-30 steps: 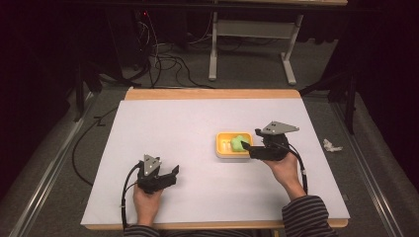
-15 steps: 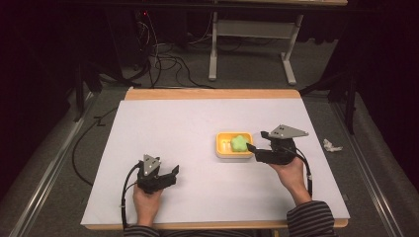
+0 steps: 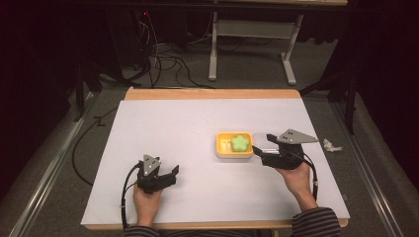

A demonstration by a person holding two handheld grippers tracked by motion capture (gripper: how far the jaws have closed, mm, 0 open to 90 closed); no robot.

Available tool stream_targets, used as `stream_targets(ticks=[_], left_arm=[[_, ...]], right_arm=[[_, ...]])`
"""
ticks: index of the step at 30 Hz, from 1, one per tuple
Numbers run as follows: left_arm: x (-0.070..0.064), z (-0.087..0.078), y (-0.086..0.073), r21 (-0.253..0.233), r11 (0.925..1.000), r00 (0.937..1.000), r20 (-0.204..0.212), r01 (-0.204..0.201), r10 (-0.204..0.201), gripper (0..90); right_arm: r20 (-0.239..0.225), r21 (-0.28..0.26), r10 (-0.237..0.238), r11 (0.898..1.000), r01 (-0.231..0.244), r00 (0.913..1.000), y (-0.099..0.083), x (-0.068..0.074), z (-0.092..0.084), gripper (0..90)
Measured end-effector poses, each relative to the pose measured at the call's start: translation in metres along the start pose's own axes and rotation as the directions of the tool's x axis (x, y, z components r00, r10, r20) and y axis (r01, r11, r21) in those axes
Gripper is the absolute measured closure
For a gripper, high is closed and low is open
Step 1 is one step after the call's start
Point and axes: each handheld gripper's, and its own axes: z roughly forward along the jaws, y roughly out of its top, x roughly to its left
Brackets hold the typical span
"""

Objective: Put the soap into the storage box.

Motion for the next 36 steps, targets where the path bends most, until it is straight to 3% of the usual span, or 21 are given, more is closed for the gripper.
stream_targets(ticks=[7, 26, 36], left_arm=[[0.0, 0.0, 0.0, -0.006, 1.0, 1.0, -0.002, -0.001, 0.001, 20.9], [0.0, 0.0, 0.0, -0.009, 1.0, 1.0, -0.003, -0.001, 0.001, 20.7], [0.0, 0.0, 0.0, -0.007, 1.0, 1.0, 0.002, -0.003, 0.003, 20.8]], right_arm=[[0.011, -0.015, 0.027, 1.0, -0.027, 0.9996, -0.007, -0.005, -0.008, 30.8], [0.026, -0.057, 0.047, 0.997, -0.046, 0.9986, -0.028, -0.009, -0.033, 30.8], [0.038, -0.063, 0.098, 0.993, -0.096, 0.9944, -0.049, -0.01, -0.041, 30.8]])
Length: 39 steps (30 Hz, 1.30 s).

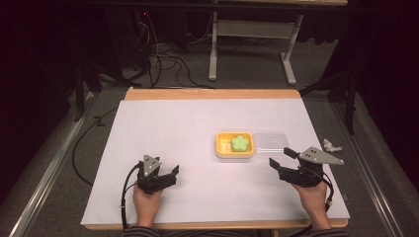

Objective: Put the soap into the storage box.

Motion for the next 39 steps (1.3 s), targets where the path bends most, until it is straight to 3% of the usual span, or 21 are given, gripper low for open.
stream_targets(ticks=[21, 39], left_arm=[[0.0, 0.0, 0.0, 0.004, 1.0, 1.0, -0.004, 0.0, 0.0, 20.9], [0.001, 0.0, 0.0, 0.001, 1.0, 1.0, -0.005, 0.004, -0.004, 20.9]], right_arm=[[-0.015, 0.023, 0.055, 0.998, -0.054, 0.9984, -0.027, 0.001, 0.001, 31.0], [-0.039, 0.08, 0.039, 0.996, -0.036, 0.9985, -0.038, 0.011, 0.017, 31.2]])
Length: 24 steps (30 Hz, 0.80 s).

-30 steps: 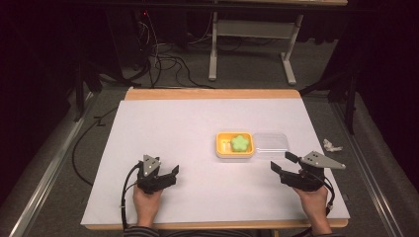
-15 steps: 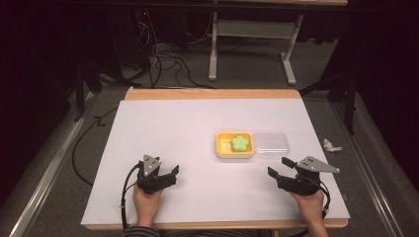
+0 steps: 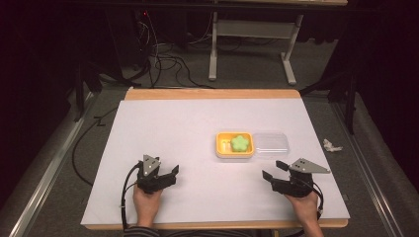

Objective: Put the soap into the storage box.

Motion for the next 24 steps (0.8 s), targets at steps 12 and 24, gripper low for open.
stream_targets(ticks=[12, 24], left_arm=[[0.0, 0.0, 0.0, 0.003, 1.0, 1.0, -0.001, 0.006, -0.006, 21.2], [0.0, 0.0, 0.0, 0.003, 1.0, 1.0, -0.003, 0.006, -0.006, 21.2]], right_arm=[[-0.009, 0.045, 0.005, 0.999, -0.005, 0.9999, -0.002, 0.004, 0.009, 31.8], [-0.006, 0.095, -0.006, 0.995, 0.007, 1.0, -0.001, 0.009, 0.02, 32.1]])
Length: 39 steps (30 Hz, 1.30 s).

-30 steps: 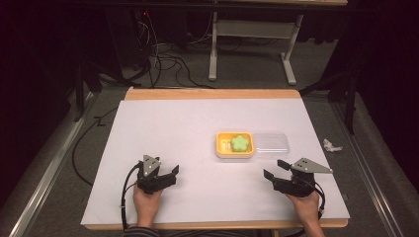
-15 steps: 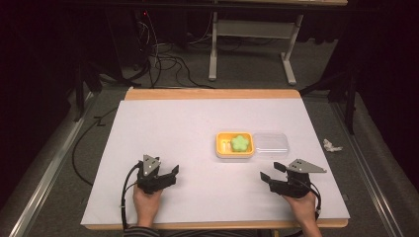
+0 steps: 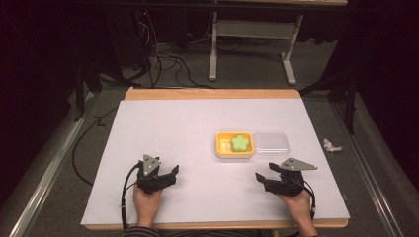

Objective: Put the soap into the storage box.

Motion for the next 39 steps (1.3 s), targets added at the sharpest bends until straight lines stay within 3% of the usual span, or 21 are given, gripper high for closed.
stream_targets(ticks=[8, 27, 39], left_arm=[[0.0, 0.0, 0.0, 0.0, 1.0, 1.0, 0.0, -0.002, 0.002, 21.5], [0.0, 0.0, 0.0, 0.003, 1.0, 1.0, -0.002, -0.008, 0.008, 21.8], [0.0, 0.0, -0.001, 0.005, 0.9999, 0.9999, -0.004, -0.012, 0.012, 21.9]], right_arm=[[0.022, 0.022, -0.027, 0.999, 0.026, 0.9994, 0.002, 0.001, 0.007, 32.2], [0.037, 0.097, -0.023, 0.995, 0.02, 0.999, 0.003, 0.001, 0.025, 32.3], [0.053, 0.087, -0.02, 0.996, 0.016, 0.9984, -0.006, 0.001, 0.03, 33.2]])
